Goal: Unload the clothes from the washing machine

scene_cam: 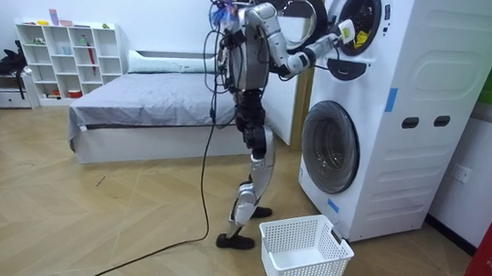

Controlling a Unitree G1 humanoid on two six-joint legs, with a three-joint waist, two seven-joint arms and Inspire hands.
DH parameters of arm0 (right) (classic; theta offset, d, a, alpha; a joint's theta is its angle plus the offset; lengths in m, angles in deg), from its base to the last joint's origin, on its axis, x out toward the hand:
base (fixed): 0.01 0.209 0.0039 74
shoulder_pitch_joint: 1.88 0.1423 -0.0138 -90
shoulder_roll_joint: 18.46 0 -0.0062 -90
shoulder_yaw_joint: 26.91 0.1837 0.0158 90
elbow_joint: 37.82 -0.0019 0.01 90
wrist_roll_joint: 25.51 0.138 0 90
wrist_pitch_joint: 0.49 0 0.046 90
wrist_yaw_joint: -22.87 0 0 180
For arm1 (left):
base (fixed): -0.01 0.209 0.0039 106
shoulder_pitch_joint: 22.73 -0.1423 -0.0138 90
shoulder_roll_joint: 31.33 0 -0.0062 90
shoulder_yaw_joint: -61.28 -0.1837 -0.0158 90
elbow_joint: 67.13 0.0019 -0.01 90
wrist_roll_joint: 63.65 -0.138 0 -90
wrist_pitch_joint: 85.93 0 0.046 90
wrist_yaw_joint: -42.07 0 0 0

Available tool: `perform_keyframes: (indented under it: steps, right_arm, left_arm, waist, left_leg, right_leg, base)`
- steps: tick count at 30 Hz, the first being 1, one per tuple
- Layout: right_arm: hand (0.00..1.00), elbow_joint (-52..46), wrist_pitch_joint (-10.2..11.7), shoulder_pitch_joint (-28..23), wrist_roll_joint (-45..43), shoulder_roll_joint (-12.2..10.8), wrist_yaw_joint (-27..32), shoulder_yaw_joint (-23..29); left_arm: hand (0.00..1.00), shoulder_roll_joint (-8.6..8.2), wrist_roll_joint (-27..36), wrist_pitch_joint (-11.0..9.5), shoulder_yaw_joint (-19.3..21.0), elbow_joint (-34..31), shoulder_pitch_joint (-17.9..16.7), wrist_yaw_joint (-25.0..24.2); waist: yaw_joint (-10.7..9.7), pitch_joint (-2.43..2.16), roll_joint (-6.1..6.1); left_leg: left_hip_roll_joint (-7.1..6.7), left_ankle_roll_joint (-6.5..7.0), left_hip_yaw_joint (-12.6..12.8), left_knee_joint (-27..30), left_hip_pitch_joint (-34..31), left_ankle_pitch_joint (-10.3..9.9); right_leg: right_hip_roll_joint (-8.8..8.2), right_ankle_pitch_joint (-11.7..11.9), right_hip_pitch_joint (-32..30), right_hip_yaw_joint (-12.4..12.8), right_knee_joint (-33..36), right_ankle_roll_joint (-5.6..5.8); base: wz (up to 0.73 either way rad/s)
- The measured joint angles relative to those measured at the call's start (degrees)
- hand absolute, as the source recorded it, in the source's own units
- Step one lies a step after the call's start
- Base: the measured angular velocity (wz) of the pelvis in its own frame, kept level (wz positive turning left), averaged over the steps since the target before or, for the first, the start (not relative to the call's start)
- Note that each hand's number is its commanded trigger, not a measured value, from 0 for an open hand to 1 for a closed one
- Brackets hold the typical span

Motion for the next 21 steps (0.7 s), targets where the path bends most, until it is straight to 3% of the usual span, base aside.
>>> perform_keyframes:
  steps: [3,8,11,12,14,16,18,20,21]
  right_arm:
    - [0.0,-0.23,0.0,-0.07,0.09,0.04,-0.01,-0.02]
    - [0.0,-1.5,1.02,-0.32,0.52,0.08,0.26,0.39]
    - [0.0,-2.81,1.47,-1.01,1.0,1.21,1.04,1.26]
    - [0.0,-3.23,1.76,-1.47,0.71,1.75,1.45,1.33]
    - [0.0,-4.17,1.85,-2.53,-0.61,2.74,1.99,1.65]
    - [0.0,-4.11,3.09,-4.02,-2.76,3.23,2.69,2.17]
    - [0.0,-3.88,4.09,-5.77,-3.54,3.16,2.77,3.45]
    - [0.0,-3.55,4.45,-6.91,-3.7,3.03,3.21,4.74]
    - [0.0,-3.55,4.42,-7.17,-3.72,2.57,3.2,5.57]
  left_arm:
    - [0.0,0.09,0.02,-0.58,-0.01,-0.1,0.24,0.02]
    - [0.0,0.25,0.06,-0.58,1.05,-0.7,2.06,0.01]
    - [0.0,0.31,0.72,-1.15,1.04,-0.73,4.31,0.08]
    - [0.0,0.31,0.85,-1.42,1.03,-0.42,5.04,0.16]
    - [0.0,0.43,0.92,-1.85,0.9,-0.23,5.42,0.7]
    - [0.0,0.9,0.96,-1.47,0.09,0.16,5.19,1.35]
    - [0.0,1.05,0.97,-1.36,-0.21,0.15,4.69,1.58]
    - [0.0,1.24,0.95,-1.33,-0.44,0.07,4.16,2.09]
    - [0.0,1.62,0.96,-1.32,-0.79,0.17,4.15,2.57]
  waist:
    - [-2.41,-0.26,-0.35]
    - [-4.87,0.13,0.1]
    - [-5.77,0.28,0.31]
    - [-5.79,0.33,0.43]
    - [-5.93,0.38,0.55]
    - [-6.37,0.55,0.65]
    - [-6.38,1.04,1.39]
    - [-6.65,1.03,2.17]
    - [-7.29,1.09,2.4]
  left_leg:
    - [-1.84,1.12,-0.01,-0.07,0.49,-0.68]
    - [-3.89,2.5,0.16,1.37,0.77,-2.18]
    - [-5.17,3.02,0.38,1.09,1.61,-3.77]
    - [-5.54,3.33,0.42,0.53,2.21,-4.63]
    - [-6.52,4.14,0.51,0.21,3.3,-5.49]
    - [-7.33,5.31,1.08,-0.23,5.55,-6.27]
    - [-7.71,6.25,1.36,-0.53,7.69,-6.94]
    - [-7.6,6.72,0.28,-1.36,9.33,-7.36]
    - [-7.07,6.81,-0.43,-2.23,9.73,-7.05]
  right_leg:
    - [-1.7,-0.46,1.16,-0.92,-0.72,1.27]
    - [-3.83,-1.24,2.81,-1.43,-0.33,2.87]
    - [-5.17,-2.36,2.13,-1.55,2.9,4.84]
    - [-5.99,-2.95,1.26,-1.74,6.02,5.89]
    - [-7.57,-3.15,-1.11,-1.69,13.07,6.28]
    - [-9.83,-2.19,-3.5,-1.91,21.66,7.6]
    - [-10.35,-0.09,-3.72,-1.3,25.0,7.83]
    - [-10.18,2.5,-5.0,-1.34,27.35,7.99]
    - [-9.07,0.92,-5.64,-1.08,25.96,8.08]
  base:
    - [0.16]
    - [0.09]
    - [0.0]
    - [-0.07]
    - [-0.06]
    - [-0.04]
    - [0.0]
    - [0.02]
    - [0.0]
